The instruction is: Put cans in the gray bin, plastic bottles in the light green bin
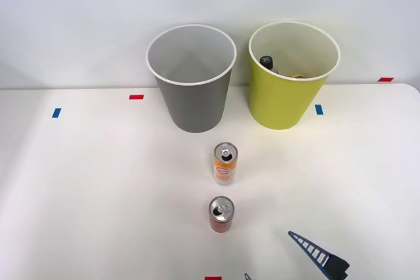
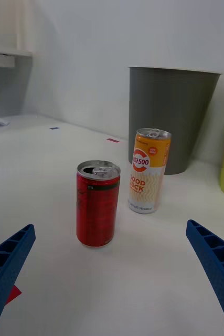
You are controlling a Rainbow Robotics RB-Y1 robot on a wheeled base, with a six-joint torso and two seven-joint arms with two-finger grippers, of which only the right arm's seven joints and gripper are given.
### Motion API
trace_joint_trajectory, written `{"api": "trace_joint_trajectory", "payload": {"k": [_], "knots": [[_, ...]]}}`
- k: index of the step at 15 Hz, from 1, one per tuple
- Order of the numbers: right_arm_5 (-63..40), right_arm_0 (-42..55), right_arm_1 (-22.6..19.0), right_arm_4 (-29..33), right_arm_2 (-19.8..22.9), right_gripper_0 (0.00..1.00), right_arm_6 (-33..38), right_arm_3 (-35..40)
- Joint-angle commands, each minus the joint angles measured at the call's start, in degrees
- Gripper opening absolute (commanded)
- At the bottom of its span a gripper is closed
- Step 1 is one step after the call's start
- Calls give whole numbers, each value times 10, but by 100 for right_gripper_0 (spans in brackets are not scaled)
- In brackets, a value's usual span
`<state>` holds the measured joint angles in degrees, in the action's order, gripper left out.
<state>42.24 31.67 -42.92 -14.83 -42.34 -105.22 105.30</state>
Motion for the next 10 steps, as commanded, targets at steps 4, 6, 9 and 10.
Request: {"api": "trace_joint_trajectory", "payload": {"k": [4, 6, 9, 10], "knots": [[-1, -70, 15, -52, -44, 100, -18, -38], [1, -105, 31, -57, -49, 100, -18, -69], [0, -151, 50, -57, -55, 100, -24, -105], [-8, -167, 54, -52, -56, 100, -27, -111]]}}
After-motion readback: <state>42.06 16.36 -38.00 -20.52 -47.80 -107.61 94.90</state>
